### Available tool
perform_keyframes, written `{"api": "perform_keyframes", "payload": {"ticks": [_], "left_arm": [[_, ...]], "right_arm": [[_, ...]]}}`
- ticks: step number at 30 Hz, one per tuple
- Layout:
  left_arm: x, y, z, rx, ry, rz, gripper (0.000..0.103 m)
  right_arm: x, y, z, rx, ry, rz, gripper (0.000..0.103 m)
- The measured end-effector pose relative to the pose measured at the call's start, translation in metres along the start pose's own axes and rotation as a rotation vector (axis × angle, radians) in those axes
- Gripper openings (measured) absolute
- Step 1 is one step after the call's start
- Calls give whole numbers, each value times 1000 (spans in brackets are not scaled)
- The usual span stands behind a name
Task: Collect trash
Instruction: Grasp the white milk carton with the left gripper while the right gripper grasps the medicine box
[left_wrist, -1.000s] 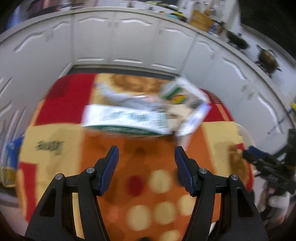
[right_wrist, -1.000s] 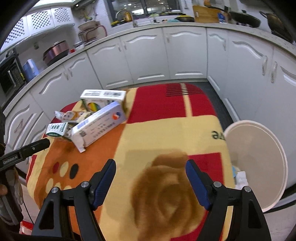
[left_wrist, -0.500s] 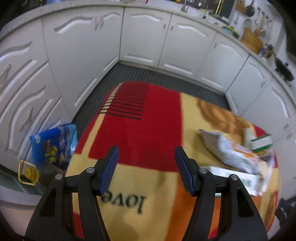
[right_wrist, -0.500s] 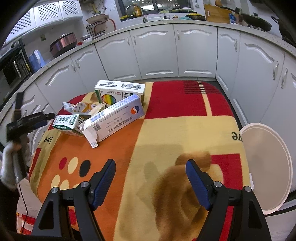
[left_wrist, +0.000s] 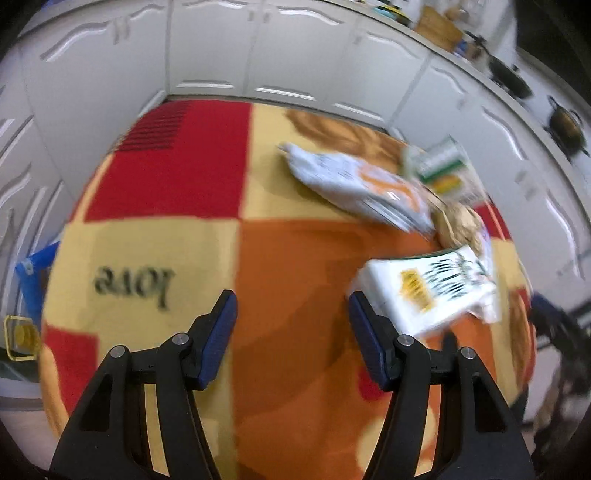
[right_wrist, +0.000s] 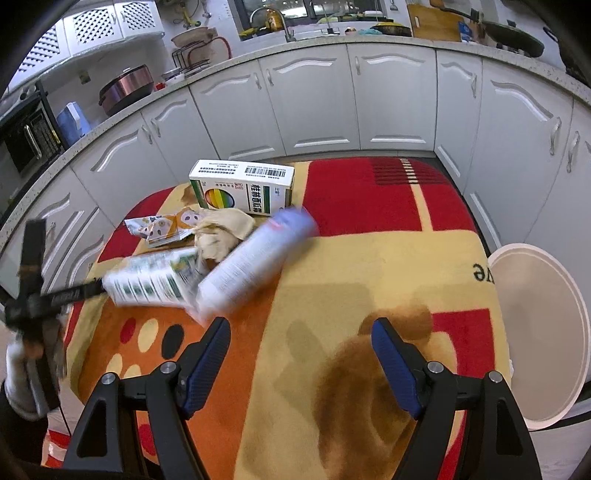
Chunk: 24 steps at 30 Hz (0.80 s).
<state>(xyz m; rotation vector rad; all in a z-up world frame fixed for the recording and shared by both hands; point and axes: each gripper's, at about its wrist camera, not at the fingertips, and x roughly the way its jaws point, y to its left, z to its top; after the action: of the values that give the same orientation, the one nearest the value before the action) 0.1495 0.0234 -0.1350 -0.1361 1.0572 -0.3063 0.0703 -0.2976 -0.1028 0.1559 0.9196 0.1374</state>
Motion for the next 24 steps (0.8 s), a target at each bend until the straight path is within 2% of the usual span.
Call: {"api": "perform_keyframes", "payload": {"ticks": [6, 9, 13, 17, 20, 24], "left_arm": [[-25, -10, -11, 23, -14, -129, 62], [-34, -19, -4, 68, -30, -192, 71], [-39, -34, 2, 142, -41, -260, 78], [-23, -62, 14, 288, -32, -248, 78], [-8, -77, 14, 366, 5, -244, 78], [15, -97, 12, 453, 71, -203, 78]], "right_arm": [[-3, -6, 1, 9, -2, -7, 77], [-3, -10, 1, 25, -1, -9, 77], [-3, -13, 1, 38, 2, -6, 77], [-2, -14, 2, 47, 8, 1, 78], [-1, -16, 3, 61, 11, 11, 79], [2, -19, 6, 83, 21, 15, 80]]}}
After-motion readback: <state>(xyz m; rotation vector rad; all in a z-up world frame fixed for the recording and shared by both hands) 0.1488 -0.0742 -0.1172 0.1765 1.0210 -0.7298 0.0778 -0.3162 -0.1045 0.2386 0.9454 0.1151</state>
